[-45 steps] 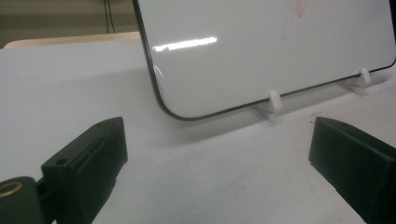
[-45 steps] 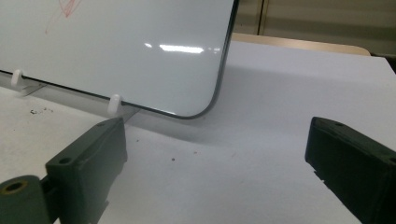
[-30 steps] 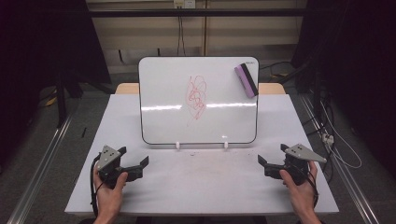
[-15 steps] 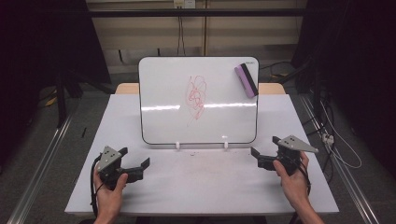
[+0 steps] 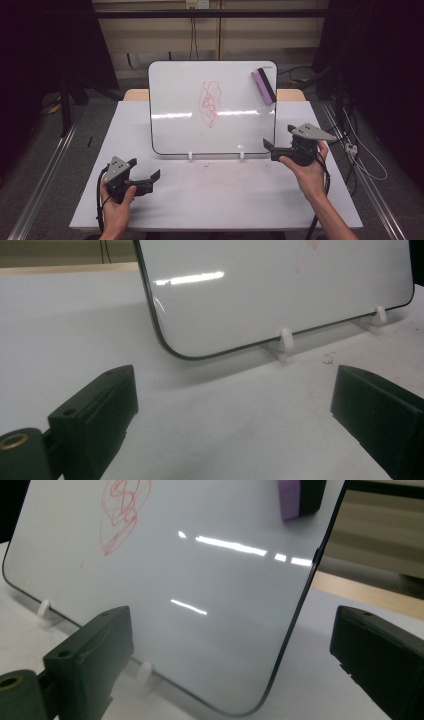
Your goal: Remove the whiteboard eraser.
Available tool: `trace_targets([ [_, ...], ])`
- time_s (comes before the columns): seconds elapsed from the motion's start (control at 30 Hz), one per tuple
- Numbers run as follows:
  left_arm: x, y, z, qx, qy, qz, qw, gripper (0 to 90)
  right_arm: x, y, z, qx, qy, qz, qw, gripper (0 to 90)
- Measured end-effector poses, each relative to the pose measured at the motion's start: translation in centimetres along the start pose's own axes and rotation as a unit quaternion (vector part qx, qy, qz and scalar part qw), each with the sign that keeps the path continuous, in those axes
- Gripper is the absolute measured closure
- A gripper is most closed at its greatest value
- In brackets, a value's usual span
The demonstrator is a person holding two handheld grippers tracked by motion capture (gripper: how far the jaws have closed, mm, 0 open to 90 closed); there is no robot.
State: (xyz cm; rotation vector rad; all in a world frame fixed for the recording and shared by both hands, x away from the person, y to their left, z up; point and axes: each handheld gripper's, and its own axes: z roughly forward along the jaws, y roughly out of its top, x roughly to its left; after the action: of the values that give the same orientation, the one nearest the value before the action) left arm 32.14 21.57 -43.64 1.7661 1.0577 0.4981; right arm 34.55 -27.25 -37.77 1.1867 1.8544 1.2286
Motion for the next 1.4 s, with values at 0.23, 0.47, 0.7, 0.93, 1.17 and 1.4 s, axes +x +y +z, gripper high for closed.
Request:
trace_targets([
  [0.23,-0.1,0.0,0.1,-0.002,-0.001,0.001,1.0,4.7,-0.3,2.1,0.6,0.005,-0.03,-0.023,0.9993,10.7],
  [0.47,0.0,0.0,0.1,-0.001,0.002,-0.001,1.0,4.5,-1.3,4.1,1.5,0.014,-0.051,-0.032,0.9981,12.6],
  [0.7,0.0,0.0,0.2,0.0,0.002,0.0,1.0,4.2,-1.9,5.9,2.7,0.019,-0.059,-0.038,0.9974,17.4],
  [0.93,0.3,0.0,0.1,0.004,0.012,0.0,0.9999,3.8,-2.2,7.6,4.0,0.039,-0.076,-0.052,0.995,19.8],
  [1.17,0.4,-0.1,0.2,0.004,0.012,-0.006,0.9999,3.8,-1.7,8.5,5.0,0.05,-0.088,-0.079,0.9917,30.6],
  [1.4,0.3,-0.1,0.3,0.006,0.009,-0.011,0.9999,3.8,-1.6,9.1,5.7,0.062,-0.092,-0.087,0.99,43.1],
])
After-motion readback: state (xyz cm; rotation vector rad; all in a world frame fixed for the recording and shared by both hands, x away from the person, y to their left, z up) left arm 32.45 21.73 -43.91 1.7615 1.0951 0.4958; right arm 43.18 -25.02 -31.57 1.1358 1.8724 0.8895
